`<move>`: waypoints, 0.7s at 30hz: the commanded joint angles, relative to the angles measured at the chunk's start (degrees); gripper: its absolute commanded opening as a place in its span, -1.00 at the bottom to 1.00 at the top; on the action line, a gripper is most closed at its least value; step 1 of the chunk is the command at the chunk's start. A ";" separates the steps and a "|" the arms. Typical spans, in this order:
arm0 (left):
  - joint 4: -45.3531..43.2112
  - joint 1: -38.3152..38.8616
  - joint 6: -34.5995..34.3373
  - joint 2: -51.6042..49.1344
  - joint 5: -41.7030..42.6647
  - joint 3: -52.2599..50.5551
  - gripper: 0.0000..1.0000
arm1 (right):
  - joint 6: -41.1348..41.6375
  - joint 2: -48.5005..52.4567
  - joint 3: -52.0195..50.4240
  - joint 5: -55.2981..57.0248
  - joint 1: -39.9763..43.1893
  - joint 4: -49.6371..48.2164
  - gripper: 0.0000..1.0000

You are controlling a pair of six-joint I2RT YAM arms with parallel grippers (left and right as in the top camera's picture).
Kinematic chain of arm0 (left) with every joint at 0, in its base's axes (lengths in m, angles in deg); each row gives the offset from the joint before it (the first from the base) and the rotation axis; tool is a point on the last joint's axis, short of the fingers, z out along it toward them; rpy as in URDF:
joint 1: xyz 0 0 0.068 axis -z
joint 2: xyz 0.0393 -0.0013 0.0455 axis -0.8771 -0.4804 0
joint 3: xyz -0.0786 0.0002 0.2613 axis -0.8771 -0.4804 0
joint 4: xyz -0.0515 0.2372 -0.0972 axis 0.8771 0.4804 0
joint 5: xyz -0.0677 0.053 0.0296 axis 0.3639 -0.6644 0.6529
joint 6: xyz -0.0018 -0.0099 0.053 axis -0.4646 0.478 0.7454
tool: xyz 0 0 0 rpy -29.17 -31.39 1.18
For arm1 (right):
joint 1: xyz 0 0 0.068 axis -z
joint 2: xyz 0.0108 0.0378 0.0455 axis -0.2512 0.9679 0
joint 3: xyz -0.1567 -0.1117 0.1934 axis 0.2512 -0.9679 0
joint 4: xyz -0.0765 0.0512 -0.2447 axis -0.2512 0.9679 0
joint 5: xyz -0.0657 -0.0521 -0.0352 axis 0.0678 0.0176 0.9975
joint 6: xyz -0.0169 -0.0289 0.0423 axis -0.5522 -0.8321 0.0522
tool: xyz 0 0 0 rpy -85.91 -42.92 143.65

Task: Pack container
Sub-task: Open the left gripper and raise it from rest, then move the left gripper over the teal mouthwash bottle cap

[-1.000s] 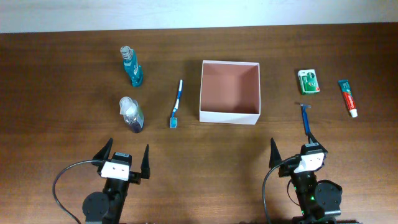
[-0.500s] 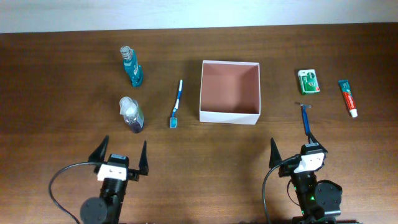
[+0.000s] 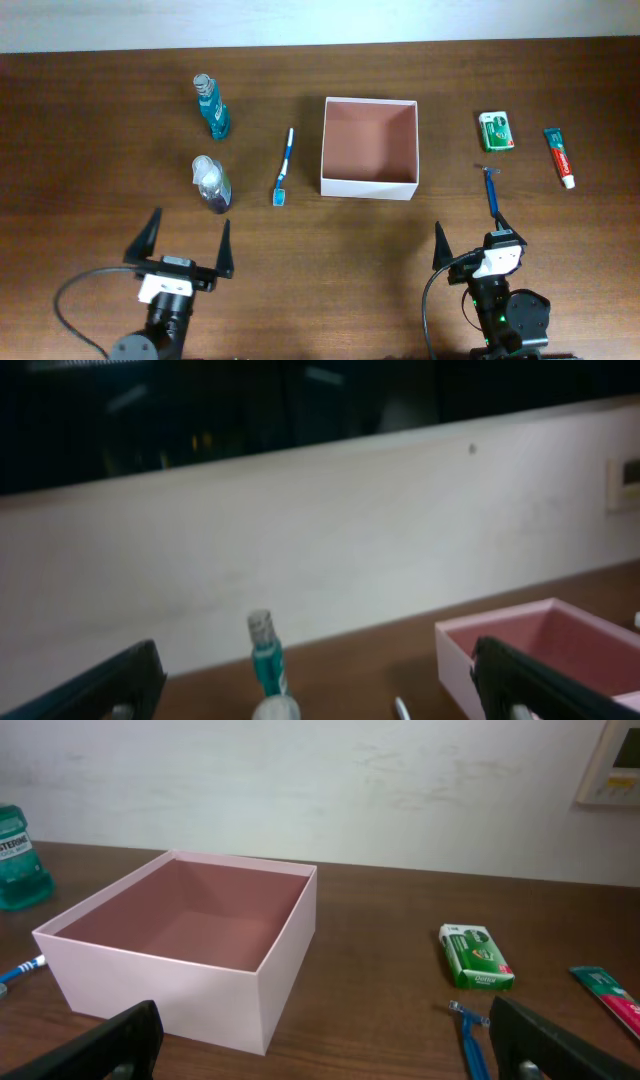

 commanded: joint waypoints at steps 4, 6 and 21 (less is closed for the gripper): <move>16.09 -0.24 4.87 -17.07 -0.44 27.04 0.99 | -0.39 -0.63 -0.52 -0.50 -0.31 -0.13 0.97; 20.87 -0.24 5.16 -22.93 2.49 34.93 0.99 | -0.39 -0.63 -0.52 -0.50 -0.31 -0.13 0.97; 59.89 -0.15 0.90 -62.38 -1.31 81.68 0.99 | -0.39 -0.63 -0.52 -0.50 -0.31 -0.13 0.97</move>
